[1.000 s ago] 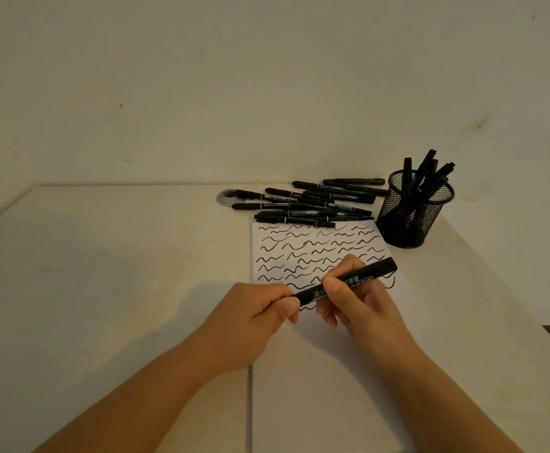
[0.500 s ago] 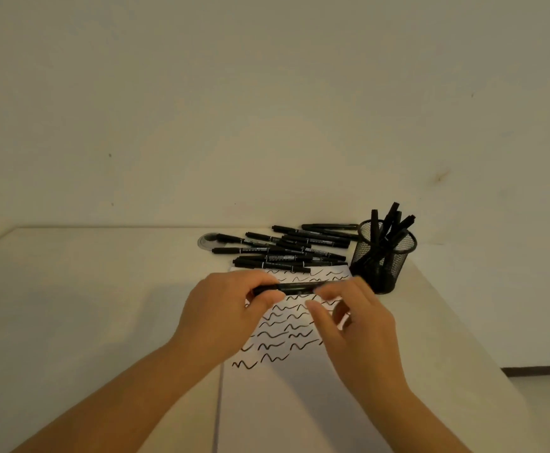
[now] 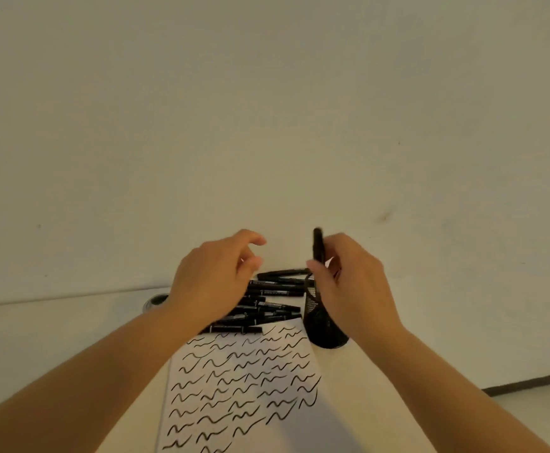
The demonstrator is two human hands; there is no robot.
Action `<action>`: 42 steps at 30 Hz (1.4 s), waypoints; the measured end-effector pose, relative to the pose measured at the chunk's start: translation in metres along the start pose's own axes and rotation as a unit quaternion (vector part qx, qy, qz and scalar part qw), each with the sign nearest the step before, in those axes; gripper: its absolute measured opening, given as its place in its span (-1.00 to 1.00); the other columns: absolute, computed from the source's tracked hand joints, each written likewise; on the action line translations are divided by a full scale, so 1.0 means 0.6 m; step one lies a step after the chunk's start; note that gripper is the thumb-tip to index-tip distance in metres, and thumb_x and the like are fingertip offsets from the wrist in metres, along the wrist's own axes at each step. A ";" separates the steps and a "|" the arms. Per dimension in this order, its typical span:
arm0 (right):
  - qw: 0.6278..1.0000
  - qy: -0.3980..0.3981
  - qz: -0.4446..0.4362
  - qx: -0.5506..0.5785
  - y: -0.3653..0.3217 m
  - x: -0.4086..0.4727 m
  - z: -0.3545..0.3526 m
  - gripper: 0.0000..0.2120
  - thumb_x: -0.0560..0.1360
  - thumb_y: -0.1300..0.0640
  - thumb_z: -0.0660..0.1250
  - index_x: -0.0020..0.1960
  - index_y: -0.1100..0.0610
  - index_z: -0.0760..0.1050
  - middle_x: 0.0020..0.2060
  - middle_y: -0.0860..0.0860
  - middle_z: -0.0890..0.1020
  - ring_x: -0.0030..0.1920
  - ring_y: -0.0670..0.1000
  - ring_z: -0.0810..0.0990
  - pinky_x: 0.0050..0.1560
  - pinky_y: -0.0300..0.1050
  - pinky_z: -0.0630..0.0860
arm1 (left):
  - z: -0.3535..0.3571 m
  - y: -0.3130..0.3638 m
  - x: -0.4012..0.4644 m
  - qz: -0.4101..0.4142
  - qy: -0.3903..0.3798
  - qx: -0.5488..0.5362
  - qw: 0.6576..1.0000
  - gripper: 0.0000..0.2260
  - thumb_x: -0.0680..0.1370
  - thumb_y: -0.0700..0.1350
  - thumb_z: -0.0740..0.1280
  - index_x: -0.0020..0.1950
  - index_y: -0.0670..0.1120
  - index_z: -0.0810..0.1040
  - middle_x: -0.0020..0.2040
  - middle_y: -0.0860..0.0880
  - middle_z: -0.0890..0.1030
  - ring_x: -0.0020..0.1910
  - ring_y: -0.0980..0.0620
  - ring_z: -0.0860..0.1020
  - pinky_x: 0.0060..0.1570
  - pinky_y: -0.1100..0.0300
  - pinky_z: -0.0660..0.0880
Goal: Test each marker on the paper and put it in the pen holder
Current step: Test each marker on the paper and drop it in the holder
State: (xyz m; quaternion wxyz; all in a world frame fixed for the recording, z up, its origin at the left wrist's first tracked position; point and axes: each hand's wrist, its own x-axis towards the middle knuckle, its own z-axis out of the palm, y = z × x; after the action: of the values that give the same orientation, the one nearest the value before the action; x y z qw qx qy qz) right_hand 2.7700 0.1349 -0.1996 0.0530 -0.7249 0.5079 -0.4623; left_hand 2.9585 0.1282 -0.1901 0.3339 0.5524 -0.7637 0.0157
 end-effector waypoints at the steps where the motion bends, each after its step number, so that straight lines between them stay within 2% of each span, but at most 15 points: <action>1: 0.999 0.007 0.028 0.026 0.009 0.011 -0.005 -0.87 0.50 0.06 0.29 0.02 -0.02 0.39 -0.23 -0.22 0.47 -0.25 -0.17 0.50 -0.26 -0.28 0.46 | 0.008 -0.011 0.017 -0.020 -0.013 0.004 1.000 -0.79 0.56 -0.02 0.21 0.19 0.16 0.42 -0.18 0.23 0.53 -0.17 0.19 0.54 -0.21 0.26 0.43; 5: 0.996 0.015 0.066 0.051 0.042 0.038 -0.011 -0.81 0.52 0.08 0.26 0.12 0.03 0.37 -0.14 -0.11 0.53 -0.18 -0.08 0.52 -0.18 -0.18 0.47 | 0.056 -0.059 0.069 -0.084 -0.090 0.037 0.992 -0.81 0.56 -0.01 0.20 0.17 0.11 0.44 -0.09 0.17 0.52 -0.09 0.10 0.52 -0.07 0.15 0.47; 11: 0.993 -0.042 0.099 0.043 0.086 0.045 0.011 -0.75 0.52 0.11 0.25 0.18 0.04 0.31 -0.13 -0.04 0.55 -0.18 -0.01 0.56 -0.16 -0.02 0.57 | 0.126 -0.122 0.098 -0.128 -0.187 0.075 0.971 -0.79 0.58 -0.06 0.15 0.18 0.03 0.46 0.07 0.02 0.57 -0.02 0.02 0.52 -0.01 0.10 0.48; 17: 0.996 -0.063 0.060 0.017 0.114 0.040 0.027 -0.50 0.49 0.17 0.25 0.31 -0.18 0.15 -0.27 -0.24 0.47 -0.31 -0.12 0.55 -0.26 -0.13 0.57 | 0.168 -0.170 0.105 -0.143 -0.227 0.116 0.956 -0.76 0.59 -0.11 0.14 0.23 -0.02 0.47 0.20 -0.04 0.54 0.12 -0.02 0.49 0.12 0.07 0.45; 21: 0.997 -0.066 0.049 -0.004 0.121 0.041 0.028 -0.63 0.50 0.14 0.22 0.22 -0.17 0.24 -0.29 -0.23 0.46 -0.31 -0.13 0.55 -0.28 -0.14 0.57 | 0.189 -0.183 0.103 -0.124 -0.242 0.127 0.954 -0.76 0.59 -0.09 0.15 0.23 -0.01 0.47 0.18 -0.02 0.52 0.10 -0.01 0.48 0.03 0.12 0.42; 26: 0.996 -0.064 0.055 -0.024 0.120 0.035 0.027 -0.77 0.52 0.10 0.19 0.16 -0.07 0.33 -0.33 -0.20 0.46 -0.34 -0.12 0.52 -0.32 -0.12 0.53 | 0.207 -0.182 0.107 -0.054 -0.217 0.116 0.968 -0.84 0.52 0.05 0.27 0.06 0.07 0.54 0.02 0.08 0.52 0.03 0.09 0.42 -0.06 0.19 0.38; 30: 0.995 -0.070 0.058 -0.048 0.116 0.032 0.026 -0.87 0.54 0.10 0.17 0.05 0.00 0.44 -0.37 -0.18 0.47 -0.35 -0.07 0.53 -0.30 -0.08 0.52 | 0.216 -0.178 0.108 -0.062 -0.237 0.107 0.964 -0.82 0.49 0.07 0.31 0.06 0.07 0.53 -0.02 0.08 0.53 -0.02 0.11 0.42 -0.06 0.19 0.40; 35: 0.994 -0.067 0.044 -0.071 0.113 0.027 0.027 -0.79 0.56 0.07 0.15 -0.12 0.09 0.53 -0.32 -0.06 0.55 -0.34 -0.04 0.49 -0.32 -0.14 0.42 | 0.212 -0.180 0.104 -0.063 -0.229 0.097 0.967 -0.90 0.46 0.07 0.35 -0.09 0.09 0.50 -0.10 0.11 0.53 -0.12 0.12 0.46 -0.20 0.22 0.37; 38: 0.993 -0.074 0.046 -0.076 0.110 0.026 0.027 -0.75 0.55 0.02 0.14 -0.17 0.09 0.51 -0.34 -0.05 0.53 -0.34 -0.04 0.47 -0.32 -0.14 0.41 | 0.207 -0.191 0.099 -0.067 -0.255 0.117 0.957 -0.85 0.47 0.08 0.34 -0.02 0.08 0.54 -0.08 0.13 0.51 -0.09 0.13 0.45 -0.16 0.21 0.37; 42: 0.992 -0.080 0.050 -0.089 0.102 0.025 0.024 -0.77 0.55 0.01 0.14 -0.14 0.06 0.51 -0.27 -0.08 0.54 -0.28 -0.06 0.47 -0.27 -0.16 0.43 | 0.205 -0.197 0.095 -0.081 -0.264 0.108 0.955 -0.85 0.50 0.01 0.33 0.04 0.04 0.54 -0.02 0.08 0.53 -0.08 0.12 0.45 -0.12 0.21 0.38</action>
State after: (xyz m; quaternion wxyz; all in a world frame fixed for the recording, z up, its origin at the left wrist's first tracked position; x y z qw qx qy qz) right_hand 2.7393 0.0883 -0.2320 0.0521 -0.7352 0.5766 -0.3525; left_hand 2.9894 -0.0137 -0.2966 0.0592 0.6294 -0.7712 -0.0755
